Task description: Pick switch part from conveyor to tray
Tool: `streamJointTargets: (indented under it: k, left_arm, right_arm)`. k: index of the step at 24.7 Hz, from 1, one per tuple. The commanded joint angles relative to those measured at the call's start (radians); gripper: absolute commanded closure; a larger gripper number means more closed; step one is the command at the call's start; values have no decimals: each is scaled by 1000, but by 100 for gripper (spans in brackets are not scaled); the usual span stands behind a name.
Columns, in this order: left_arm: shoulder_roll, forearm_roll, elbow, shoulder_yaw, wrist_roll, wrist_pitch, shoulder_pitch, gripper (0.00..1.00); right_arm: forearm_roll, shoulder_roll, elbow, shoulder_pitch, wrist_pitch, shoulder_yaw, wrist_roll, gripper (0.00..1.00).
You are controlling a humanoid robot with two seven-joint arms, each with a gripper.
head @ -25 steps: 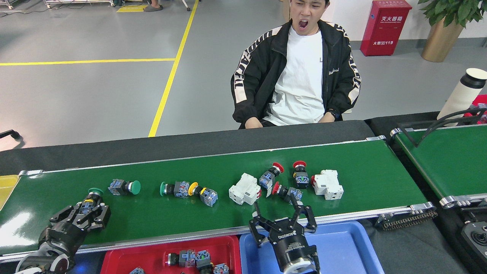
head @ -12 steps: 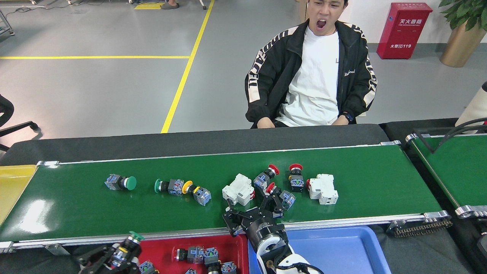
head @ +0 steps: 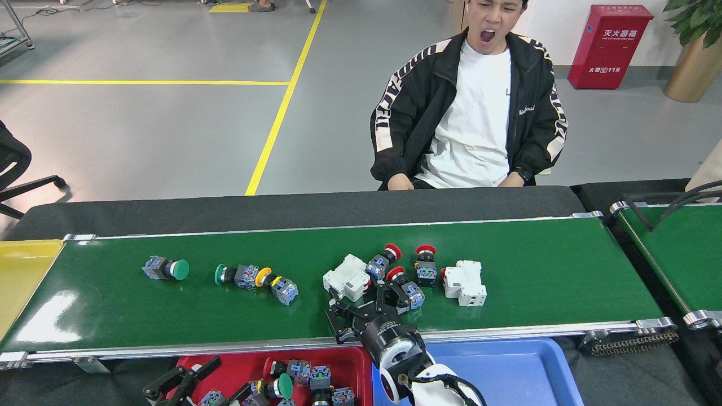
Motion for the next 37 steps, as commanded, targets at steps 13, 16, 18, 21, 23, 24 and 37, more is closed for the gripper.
streamJointTargets:
  k: [13,16,18,21,23,24,37]
  left_arm:
    - [8,-18,77,134,-1,345,-47,0]
    - [8,-47,89,101,-1,358,-96,0]
    - [10,-91,141,57,-1,372,-160,0]
    - [12,-145,240,20,-1,401,-258,0]
    - [13,-159,303,5,-1,404,-310,0]
    - [15,-160,324,3,-1,404,-329,0]
    - [94,-194,663,-136,34,466,-611,0]
  right_arm:
    - [-125,-474,-489,376,-887,-528,57,92]
    - [-127,-482,-449,442,-944,-700,69,92]
    - [-127,-482,-445,501,-944,-761,80,92]
    - [-127,-490,-443,583,-944,-778,81,87]
    - [-125,-490,-443,626,-944,-798,83,55]
    - [-125,-488,-443,633,-944,-802,84,20]
    - [-96,-229,-492,435,-907,-919,172,0]
